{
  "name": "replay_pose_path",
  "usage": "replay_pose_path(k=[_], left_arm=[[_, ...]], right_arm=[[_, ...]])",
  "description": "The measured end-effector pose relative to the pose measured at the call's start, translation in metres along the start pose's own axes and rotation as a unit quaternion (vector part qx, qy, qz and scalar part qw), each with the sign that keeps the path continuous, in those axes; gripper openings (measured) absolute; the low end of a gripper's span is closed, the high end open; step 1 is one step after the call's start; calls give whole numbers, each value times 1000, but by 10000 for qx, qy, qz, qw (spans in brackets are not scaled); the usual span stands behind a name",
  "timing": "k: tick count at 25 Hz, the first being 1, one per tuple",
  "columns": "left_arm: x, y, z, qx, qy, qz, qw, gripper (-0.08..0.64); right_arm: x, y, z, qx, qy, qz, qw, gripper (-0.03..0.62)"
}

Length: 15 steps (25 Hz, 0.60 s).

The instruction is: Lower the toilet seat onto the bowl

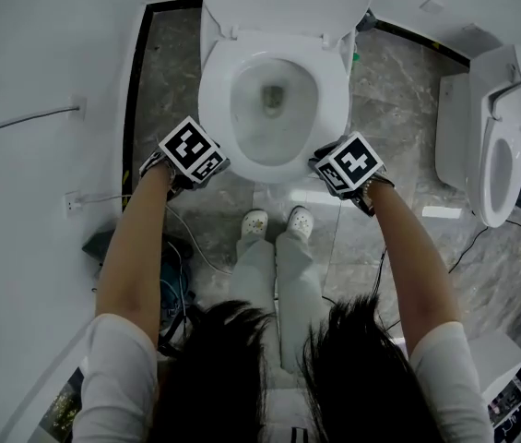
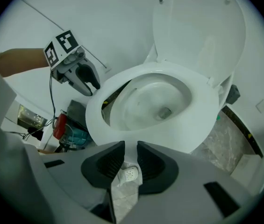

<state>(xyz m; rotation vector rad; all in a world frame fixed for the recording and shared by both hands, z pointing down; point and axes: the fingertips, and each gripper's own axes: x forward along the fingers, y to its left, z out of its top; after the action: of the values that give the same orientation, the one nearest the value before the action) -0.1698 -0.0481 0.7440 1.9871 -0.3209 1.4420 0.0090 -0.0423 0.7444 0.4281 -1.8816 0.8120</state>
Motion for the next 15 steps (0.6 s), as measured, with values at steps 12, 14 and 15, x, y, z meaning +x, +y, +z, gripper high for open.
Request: replay_pose_path(k=[12, 14, 15], left_arm=[[29, 18, -8, -660, -158, 472, 9966, 108], [33, 22, -10, -739, -182, 579, 9954, 83], [35, 24, -11, -768, -192, 626, 9949, 74]], right_arm=[[29, -18, -12, 705, 14, -552, 9960, 60], [32, -20, -15, 858, -7, -594, 9945, 48], [34, -21, -17, 926, -16, -609, 9938, 43]])
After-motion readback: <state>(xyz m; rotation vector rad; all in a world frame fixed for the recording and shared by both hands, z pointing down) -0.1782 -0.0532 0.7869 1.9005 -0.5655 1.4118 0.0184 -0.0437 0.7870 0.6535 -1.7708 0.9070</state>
